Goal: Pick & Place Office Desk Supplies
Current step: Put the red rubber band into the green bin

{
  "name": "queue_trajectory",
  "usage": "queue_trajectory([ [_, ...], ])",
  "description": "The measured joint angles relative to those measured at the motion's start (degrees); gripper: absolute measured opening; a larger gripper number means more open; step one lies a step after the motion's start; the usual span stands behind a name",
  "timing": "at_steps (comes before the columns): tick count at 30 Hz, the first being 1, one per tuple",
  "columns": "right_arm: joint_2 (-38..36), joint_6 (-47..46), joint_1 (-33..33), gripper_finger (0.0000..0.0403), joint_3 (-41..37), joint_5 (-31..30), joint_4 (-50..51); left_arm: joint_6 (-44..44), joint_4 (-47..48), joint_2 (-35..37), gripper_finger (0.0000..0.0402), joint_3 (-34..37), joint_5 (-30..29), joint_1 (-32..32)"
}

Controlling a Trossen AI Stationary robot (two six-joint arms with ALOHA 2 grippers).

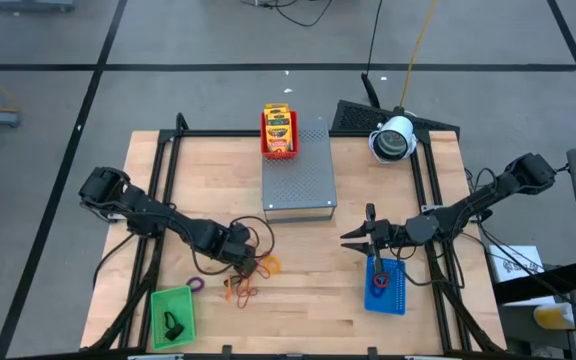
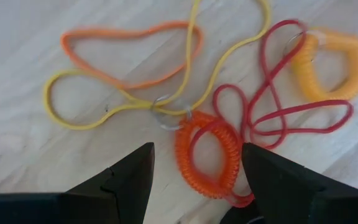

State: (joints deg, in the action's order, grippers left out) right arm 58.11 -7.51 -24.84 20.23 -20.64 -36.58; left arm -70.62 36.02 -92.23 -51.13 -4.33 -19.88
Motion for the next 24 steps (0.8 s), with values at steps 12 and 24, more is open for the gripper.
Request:
queue_trajectory([
  [12, 0.0, 0.0, 0.0, 0.0077, 0.0, 0.0, 0.0, -3.2, -6.1, 0.2, 0.0186, 5.2, 1.3, 0.0],
  [24, 0.0, 0.0, 0.0, 0.0077, 0.0, 0.0, -0.2, 1.1, -4.5, 0.0, 0.0017, -1.1, 1.6, 0.0],
])
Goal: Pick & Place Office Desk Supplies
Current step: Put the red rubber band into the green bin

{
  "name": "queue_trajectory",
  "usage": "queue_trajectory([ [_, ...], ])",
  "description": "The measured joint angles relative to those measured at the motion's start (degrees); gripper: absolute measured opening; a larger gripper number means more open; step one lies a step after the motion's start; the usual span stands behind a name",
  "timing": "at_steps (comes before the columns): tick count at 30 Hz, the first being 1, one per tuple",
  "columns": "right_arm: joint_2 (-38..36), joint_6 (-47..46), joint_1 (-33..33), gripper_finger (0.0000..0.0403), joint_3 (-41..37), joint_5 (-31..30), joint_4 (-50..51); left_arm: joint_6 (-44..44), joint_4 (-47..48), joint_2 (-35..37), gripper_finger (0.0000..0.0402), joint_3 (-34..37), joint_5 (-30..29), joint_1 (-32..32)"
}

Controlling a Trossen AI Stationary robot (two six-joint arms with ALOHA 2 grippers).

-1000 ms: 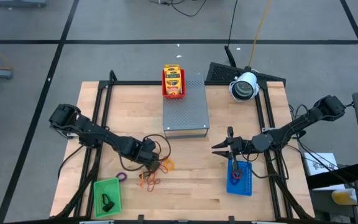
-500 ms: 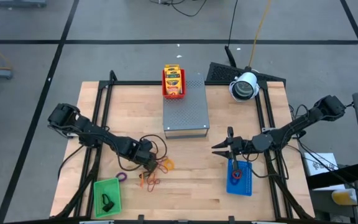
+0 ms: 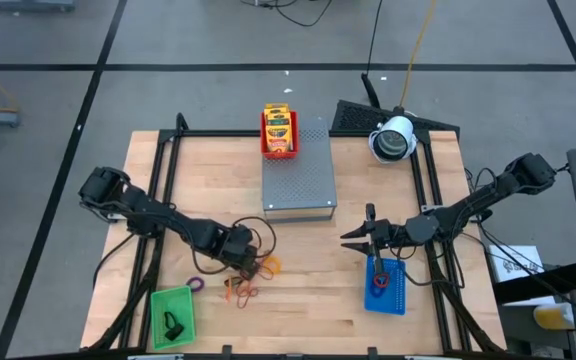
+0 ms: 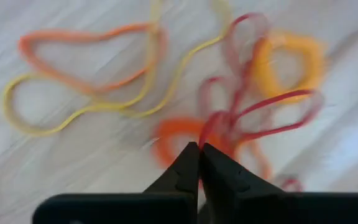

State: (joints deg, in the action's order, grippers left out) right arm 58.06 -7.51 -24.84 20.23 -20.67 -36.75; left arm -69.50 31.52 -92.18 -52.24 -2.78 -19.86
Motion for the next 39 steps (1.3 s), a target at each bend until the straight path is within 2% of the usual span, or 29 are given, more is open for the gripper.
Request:
queue_trajectory([
  [4, 0.0, 0.0, 0.0, 0.0077, 0.0, 0.0, 0.0, 1.9, 0.2, 0.1, 0.0006, -2.3, -0.8, 0.0],
  [24, 0.0, 0.0, 0.0, 0.0077, 0.0, 0.0, 0.0, 12.5, -0.4, 0.2, 0.0004, -13.7, -4.3, 0.6],
  [28, 0.0, -0.3, 0.0, 0.0077, 0.0, 0.0, 0.0, 13.5, 2.7, 1.2, 0.0003, -16.0, -6.3, -0.3],
  [34, 0.0, -0.8, 0.0, 0.0077, 0.0, 0.0, 0.1, 7.1, 13.9, 8.4, 0.0002, -17.6, -12.2, -3.8],
  [39, 0.0, -0.6, 0.0, 0.0077, 0.0, 0.0, 0.2, -0.9, 16.5, 15.3, 0.0002, -17.7, -13.2, -9.0],
])
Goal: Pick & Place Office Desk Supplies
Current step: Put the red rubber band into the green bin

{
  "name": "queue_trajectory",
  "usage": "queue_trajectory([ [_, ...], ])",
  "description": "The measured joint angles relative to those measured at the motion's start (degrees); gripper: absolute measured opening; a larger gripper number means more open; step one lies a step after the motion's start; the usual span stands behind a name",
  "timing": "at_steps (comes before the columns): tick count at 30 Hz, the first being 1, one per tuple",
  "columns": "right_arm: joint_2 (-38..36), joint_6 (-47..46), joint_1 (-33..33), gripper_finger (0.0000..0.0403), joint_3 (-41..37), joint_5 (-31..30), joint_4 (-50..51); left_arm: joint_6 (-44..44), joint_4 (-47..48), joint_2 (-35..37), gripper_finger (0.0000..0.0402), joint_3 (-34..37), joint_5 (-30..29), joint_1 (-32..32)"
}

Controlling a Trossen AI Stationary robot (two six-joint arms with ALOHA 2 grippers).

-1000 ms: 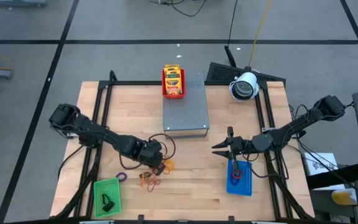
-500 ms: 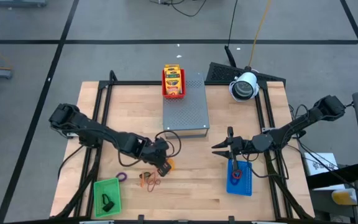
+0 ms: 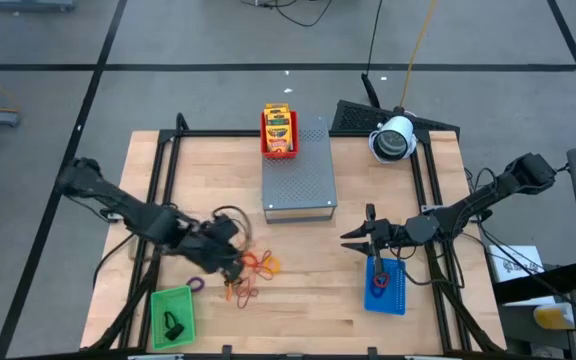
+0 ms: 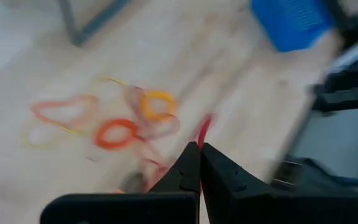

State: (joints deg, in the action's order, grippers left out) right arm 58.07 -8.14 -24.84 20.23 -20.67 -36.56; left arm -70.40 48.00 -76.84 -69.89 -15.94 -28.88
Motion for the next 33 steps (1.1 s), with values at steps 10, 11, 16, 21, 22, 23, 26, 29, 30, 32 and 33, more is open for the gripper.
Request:
queue_trajectory([
  [10, 0.0, -2.2, 0.0, 0.0077, 0.0, 0.0, 0.8, -31.3, 9.9, 3.8, 0.0001, 0.0, 9.6, -13.4],
  [11, 0.0, -3.0, 0.0, 0.0077, 0.0, 0.0, 1.3, -34.4, 10.3, 3.8, 0.0001, 0.0, 9.9, -15.4],
  [16, 0.0, -5.9, 0.0, 0.0077, 0.0, -0.1, 3.4, -49.7, 10.7, 3.8, 0.0001, 0.0, 9.9, -24.6],
  [21, 0.0, -7.1, 0.0, 0.0077, 0.0, -0.1, 3.2, -61.9, 13.1, 3.3, 0.0001, 0.0, 5.9, -33.4],
  [22, 0.0, -7.6, 0.0, 0.0077, 0.0, -0.1, 3.2, -62.9, 13.9, 2.8, 0.0001, 0.0, 6.0, -34.5],
  [23, 0.0, -8.1, 0.0, 0.0077, 0.0, -0.1, 3.2, -63.2, 14.2, 2.1, 0.0001, 0.0, 6.5, -35.3],
  [26, 0.0, -8.9, 0.0, 0.0077, 0.0, -0.2, 2.8, -63.2, 15.0, 0.0, 0.0000, 0.0, 7.3, -36.2],
  [29, 0.0, -9.2, 0.0, 0.0077, 0.0, -0.2, 2.5, -63.0, 15.4, -2.1, 0.0000, 0.0, 7.8, -36.3],
  [30, 0.0, -9.2, 0.0, 0.0077, 0.0, -0.2, 2.4, -63.0, 15.7, -2.8, 0.0000, 0.0, 8.5, -36.6],
  [32, 0.0, -9.2, 0.0, 0.0077, 0.0, -0.2, 2.2, -63.0, 15.7, -4.1, 0.0000, 0.0, 9.5, -37.3],
  [33, 0.0, -9.2, 0.0, 0.0077, 0.0, -0.2, 1.9, -63.0, 15.7, -4.7, 0.0000, 0.1, 9.6, -37.5],
])
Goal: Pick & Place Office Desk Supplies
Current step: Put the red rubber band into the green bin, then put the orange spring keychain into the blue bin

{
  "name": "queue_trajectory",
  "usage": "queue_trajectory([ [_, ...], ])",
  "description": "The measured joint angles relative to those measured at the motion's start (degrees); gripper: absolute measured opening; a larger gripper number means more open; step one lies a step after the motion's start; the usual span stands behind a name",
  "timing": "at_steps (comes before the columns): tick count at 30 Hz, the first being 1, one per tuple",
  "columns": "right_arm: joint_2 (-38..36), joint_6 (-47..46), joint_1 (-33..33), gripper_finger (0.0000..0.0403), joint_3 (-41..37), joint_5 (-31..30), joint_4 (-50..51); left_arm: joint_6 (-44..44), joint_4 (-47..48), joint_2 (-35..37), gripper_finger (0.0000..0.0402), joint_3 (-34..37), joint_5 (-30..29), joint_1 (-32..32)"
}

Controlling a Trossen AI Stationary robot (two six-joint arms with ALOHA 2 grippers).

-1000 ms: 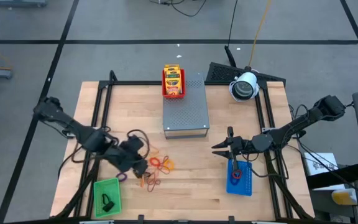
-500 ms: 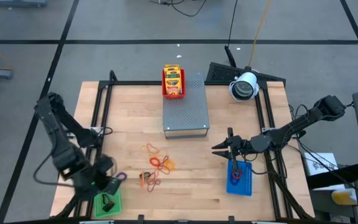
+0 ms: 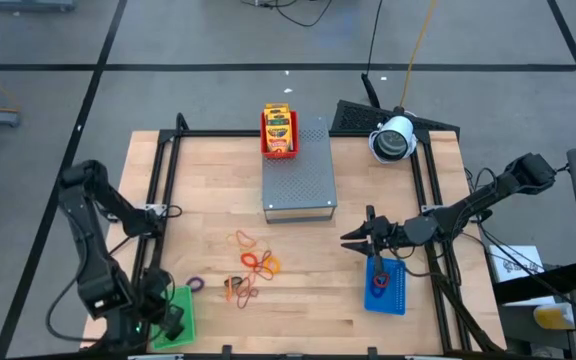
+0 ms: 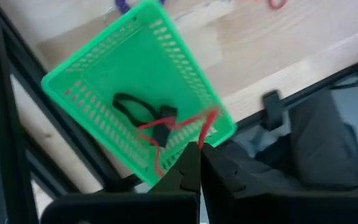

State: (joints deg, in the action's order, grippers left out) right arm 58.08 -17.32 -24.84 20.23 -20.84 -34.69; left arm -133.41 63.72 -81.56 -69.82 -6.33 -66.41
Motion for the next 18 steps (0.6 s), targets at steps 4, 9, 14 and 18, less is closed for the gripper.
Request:
queue_trajectory([
  [4, 0.0, 0.0, 0.0, 0.0077, 0.0, 0.0, -0.9, 0.0, 0.0, -1.9, 0.0000, 0.0, -0.1, -0.4],
  [9, 0.0, 0.0, -0.6, 0.0077, 0.0, 0.0, -1.2, 0.0, 0.0, -2.5, 0.0007, 0.1, 0.0, -0.5],
  [14, 0.0, 0.8, -1.9, 0.0077, 0.0, 0.0, -2.9, 0.4, 0.7, -2.6, 0.0037, 0.2, -0.2, -0.5],
  [18, 0.0, 2.2, -2.8, 0.0077, 0.0, 0.1, -4.2, 0.6, 1.6, -2.6, 0.0074, 0.2, -0.2, -0.5],
])
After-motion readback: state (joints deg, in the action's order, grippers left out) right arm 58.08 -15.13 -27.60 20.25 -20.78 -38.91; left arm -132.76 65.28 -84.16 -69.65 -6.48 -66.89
